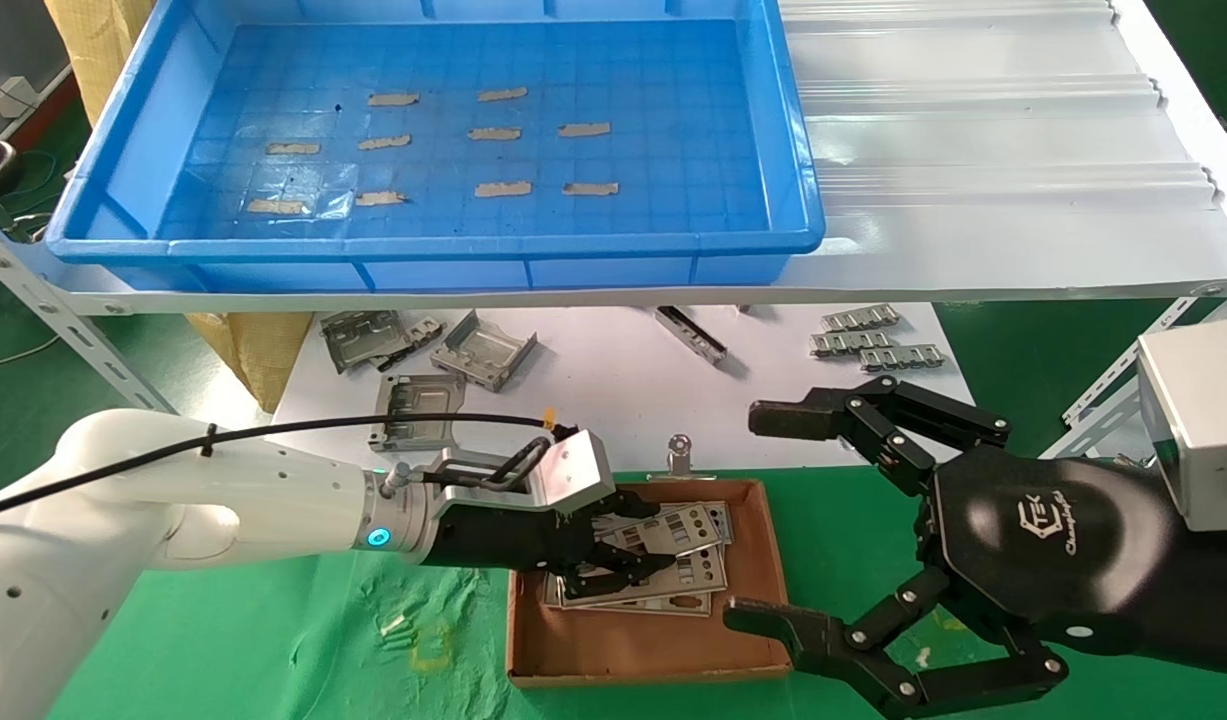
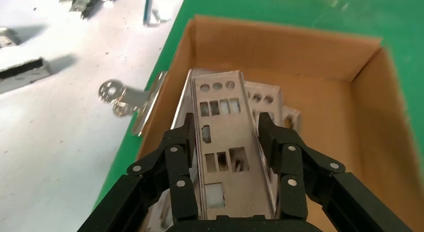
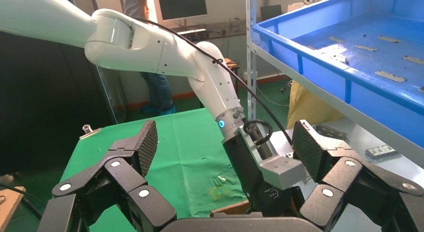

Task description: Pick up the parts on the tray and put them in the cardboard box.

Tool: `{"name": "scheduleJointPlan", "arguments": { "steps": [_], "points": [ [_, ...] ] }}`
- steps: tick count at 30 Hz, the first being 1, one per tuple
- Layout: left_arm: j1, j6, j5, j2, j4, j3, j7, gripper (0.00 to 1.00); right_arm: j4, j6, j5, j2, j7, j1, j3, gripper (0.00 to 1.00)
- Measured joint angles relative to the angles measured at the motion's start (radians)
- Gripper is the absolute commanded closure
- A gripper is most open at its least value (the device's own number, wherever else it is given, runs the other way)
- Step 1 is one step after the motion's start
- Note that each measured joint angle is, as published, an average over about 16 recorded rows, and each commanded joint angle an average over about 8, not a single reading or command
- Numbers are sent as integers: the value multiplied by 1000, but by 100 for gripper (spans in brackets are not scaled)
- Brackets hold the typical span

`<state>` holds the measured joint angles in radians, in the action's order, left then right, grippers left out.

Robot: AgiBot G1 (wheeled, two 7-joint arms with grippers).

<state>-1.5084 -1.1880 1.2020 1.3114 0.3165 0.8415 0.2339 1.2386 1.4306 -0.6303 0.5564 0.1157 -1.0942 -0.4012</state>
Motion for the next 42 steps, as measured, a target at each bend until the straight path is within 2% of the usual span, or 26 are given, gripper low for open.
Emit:
{"name": "scheduleJointPlan", "arguments": {
  "steps": [22, 34, 42],
  "points": [
    [-47, -237, -74, -49, -52, -34, 63, 0, 0, 0, 0, 0, 0, 0, 0, 0],
    [-38, -387, -164, -96, -48, -72, 50, 0, 0, 0, 0, 0, 0, 0, 0, 0],
    [-21, -423, -207, -115, -32, -88, 36, 0, 0, 0, 0, 0, 0, 0, 0, 0]
  ]
}}
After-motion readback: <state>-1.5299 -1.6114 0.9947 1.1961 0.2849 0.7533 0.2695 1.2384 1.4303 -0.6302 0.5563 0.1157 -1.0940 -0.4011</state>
